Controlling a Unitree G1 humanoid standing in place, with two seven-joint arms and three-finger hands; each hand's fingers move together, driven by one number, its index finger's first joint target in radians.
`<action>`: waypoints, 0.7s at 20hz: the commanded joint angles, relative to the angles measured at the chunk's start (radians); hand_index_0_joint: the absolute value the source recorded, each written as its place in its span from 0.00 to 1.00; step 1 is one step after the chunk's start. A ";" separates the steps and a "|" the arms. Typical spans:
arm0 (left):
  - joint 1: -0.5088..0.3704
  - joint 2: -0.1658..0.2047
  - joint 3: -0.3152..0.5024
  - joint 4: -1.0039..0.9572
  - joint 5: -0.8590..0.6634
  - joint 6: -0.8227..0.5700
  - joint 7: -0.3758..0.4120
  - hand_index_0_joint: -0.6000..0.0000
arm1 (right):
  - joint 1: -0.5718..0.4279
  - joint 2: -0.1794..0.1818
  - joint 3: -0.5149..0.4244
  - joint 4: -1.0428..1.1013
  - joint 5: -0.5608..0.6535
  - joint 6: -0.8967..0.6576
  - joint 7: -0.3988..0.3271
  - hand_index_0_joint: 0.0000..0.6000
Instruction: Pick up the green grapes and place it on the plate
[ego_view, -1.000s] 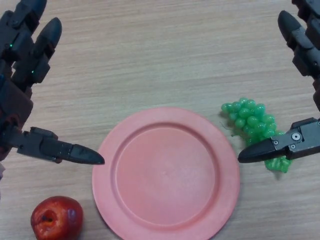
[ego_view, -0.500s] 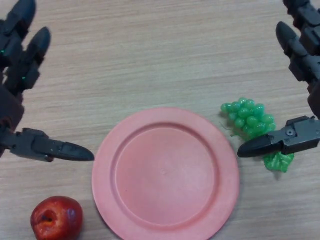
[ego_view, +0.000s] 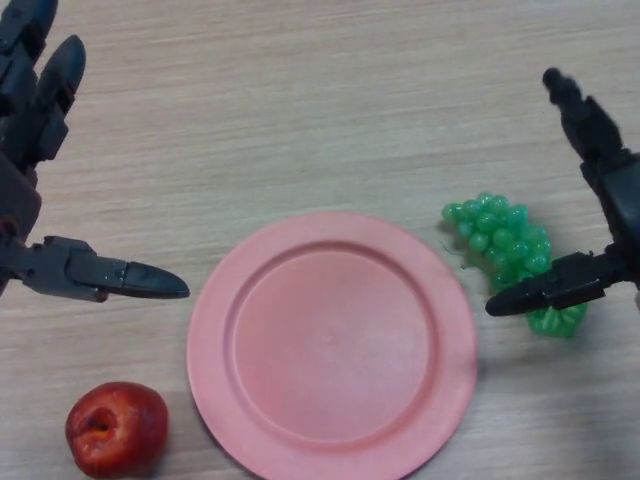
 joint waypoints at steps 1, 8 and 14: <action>-0.024 0.035 0.039 -0.049 -0.001 -0.153 0.016 1.00 | -0.098 -0.045 -0.019 0.072 -0.052 -0.209 -0.096 0.00; -0.016 0.037 0.058 -0.050 -0.018 -0.156 0.011 1.00 | -0.216 -0.060 0.030 0.395 -0.244 -0.335 -0.174 0.08; 0.007 0.035 0.087 -0.034 -0.029 -0.193 0.011 1.00 | -0.267 -0.090 0.029 0.504 -0.459 -0.318 -0.255 1.00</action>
